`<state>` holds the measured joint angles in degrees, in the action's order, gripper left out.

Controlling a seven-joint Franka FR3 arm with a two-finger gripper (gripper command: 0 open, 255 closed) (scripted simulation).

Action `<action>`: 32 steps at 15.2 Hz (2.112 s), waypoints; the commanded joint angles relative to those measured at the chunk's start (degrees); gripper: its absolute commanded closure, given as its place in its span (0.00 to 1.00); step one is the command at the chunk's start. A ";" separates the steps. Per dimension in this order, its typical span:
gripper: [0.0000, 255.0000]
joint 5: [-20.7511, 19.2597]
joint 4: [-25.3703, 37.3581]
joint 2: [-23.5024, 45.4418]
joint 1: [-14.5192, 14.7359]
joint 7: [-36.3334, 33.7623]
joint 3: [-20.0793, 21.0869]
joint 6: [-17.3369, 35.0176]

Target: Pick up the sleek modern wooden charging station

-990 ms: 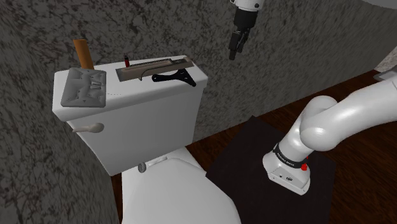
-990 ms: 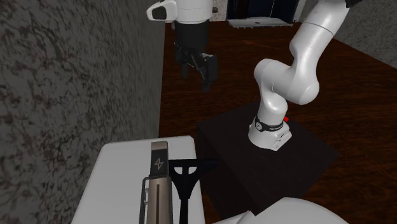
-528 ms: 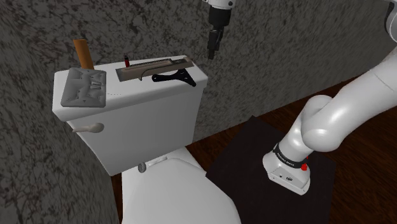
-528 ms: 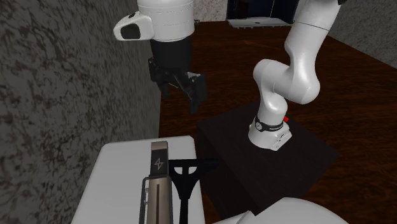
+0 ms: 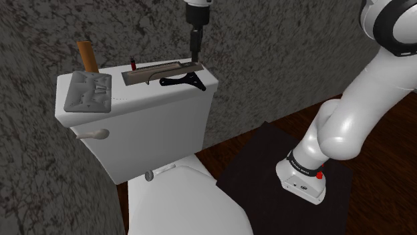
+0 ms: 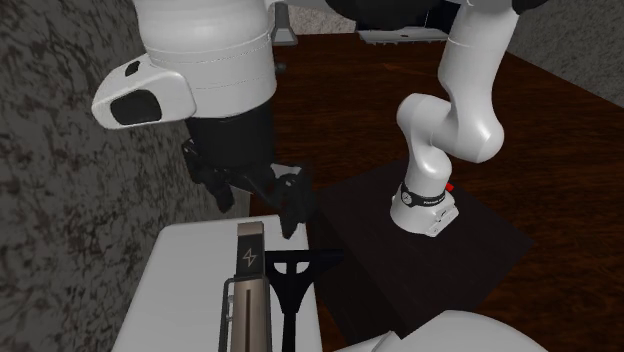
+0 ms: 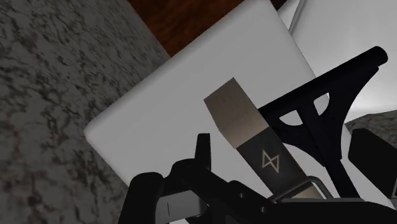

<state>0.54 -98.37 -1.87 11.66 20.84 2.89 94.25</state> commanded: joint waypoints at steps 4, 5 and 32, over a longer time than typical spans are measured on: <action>0.00 -0.57 10.42 8.44 2.34 3.42 2.31 -2.19; 0.00 -0.56 9.47 8.31 2.33 3.44 2.30 -1.37; 1.00 -0.59 11.82 8.66 2.36 3.40 2.31 -3.36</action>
<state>-0.04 -87.50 6.64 14.02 24.23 5.21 91.68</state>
